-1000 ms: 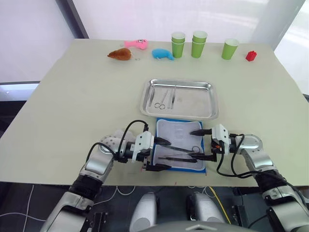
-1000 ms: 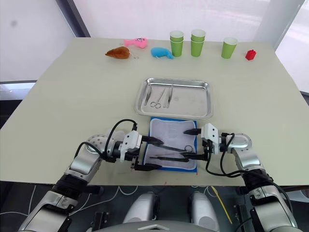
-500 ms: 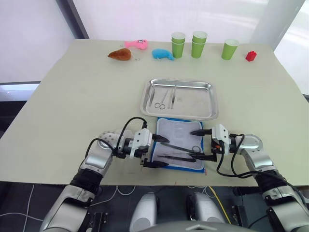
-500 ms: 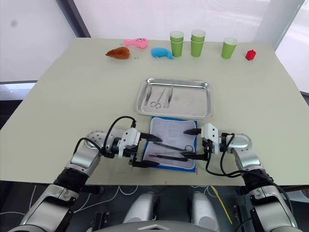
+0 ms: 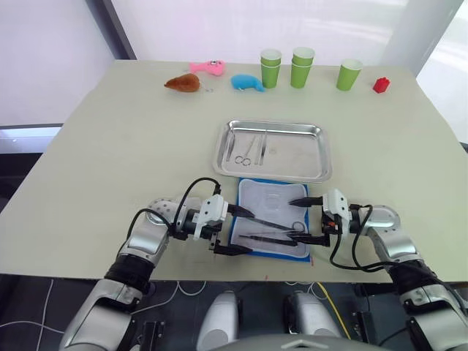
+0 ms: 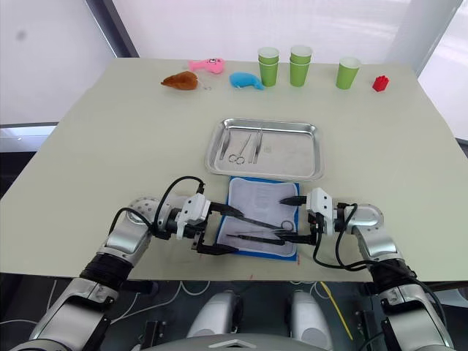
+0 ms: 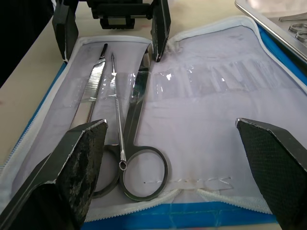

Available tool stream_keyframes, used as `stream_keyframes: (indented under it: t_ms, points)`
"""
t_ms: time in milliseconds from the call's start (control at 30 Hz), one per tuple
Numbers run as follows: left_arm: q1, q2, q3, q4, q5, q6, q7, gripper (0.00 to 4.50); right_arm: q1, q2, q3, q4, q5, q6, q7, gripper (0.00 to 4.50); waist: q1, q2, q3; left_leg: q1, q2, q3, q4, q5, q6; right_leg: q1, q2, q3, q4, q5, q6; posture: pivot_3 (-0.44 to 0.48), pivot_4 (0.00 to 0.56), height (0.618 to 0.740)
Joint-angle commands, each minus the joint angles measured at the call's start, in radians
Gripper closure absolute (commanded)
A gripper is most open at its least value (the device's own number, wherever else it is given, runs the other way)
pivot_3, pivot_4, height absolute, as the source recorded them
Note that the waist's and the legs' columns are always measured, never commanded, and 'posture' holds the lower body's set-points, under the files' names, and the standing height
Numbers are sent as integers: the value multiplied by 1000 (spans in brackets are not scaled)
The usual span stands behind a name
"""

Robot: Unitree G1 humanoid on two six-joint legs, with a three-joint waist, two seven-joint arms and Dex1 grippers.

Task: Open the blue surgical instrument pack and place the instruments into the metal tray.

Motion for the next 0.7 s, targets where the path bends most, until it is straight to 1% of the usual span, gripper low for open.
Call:
stream_keyframes:
  t_ms: [33, 200, 300, 467, 700]
  points:
    - [22, -7, -9, 56, 26, 28, 11, 16, 43, -25, 12, -5, -6, 41, 11, 0, 0, 1, -1, 0, 0, 0, 0, 0, 0, 0, 0, 0, 0, 0, 0, 0, 150, 740]
    - [31, -14, -10, 67, 36, 21, 8, 16, 59, -33, 1, -59, 26, 63, 11, 0, 0, 4, -2, 0, 0, 0, 0, 0, 0, 0, 0, 0, 0, 0, 0, 0, 150, 740]
    - [38, -9, -28, 77, 61, -10, -1, 16, 65, -35, -22, -109, 64, 74, 9, 0, 0, 5, -2, 0, 0, 0, 0, 0, 0, 0, 0, 0, 0, 0, 0, 0, 150, 740]
    - [45, -21, -28, 78, 60, -10, 7, 16, 68, -54, -49, -154, 95, 90, 4, 0, -1, 7, -1, 0, 0, 1, 0, 0, 0, 0, 0, 0, 0, 0, 0, 0, 150, 740]
    - [54, -23, -28, 79, 61, -19, 4, 16, 107, -123, -115, -274, 175, 129, 21, 0, -1, 9, 0, -1, -1, 1, 0, 0, 0, 0, 0, 0, 0, 0, 0, 0, 150, 740]
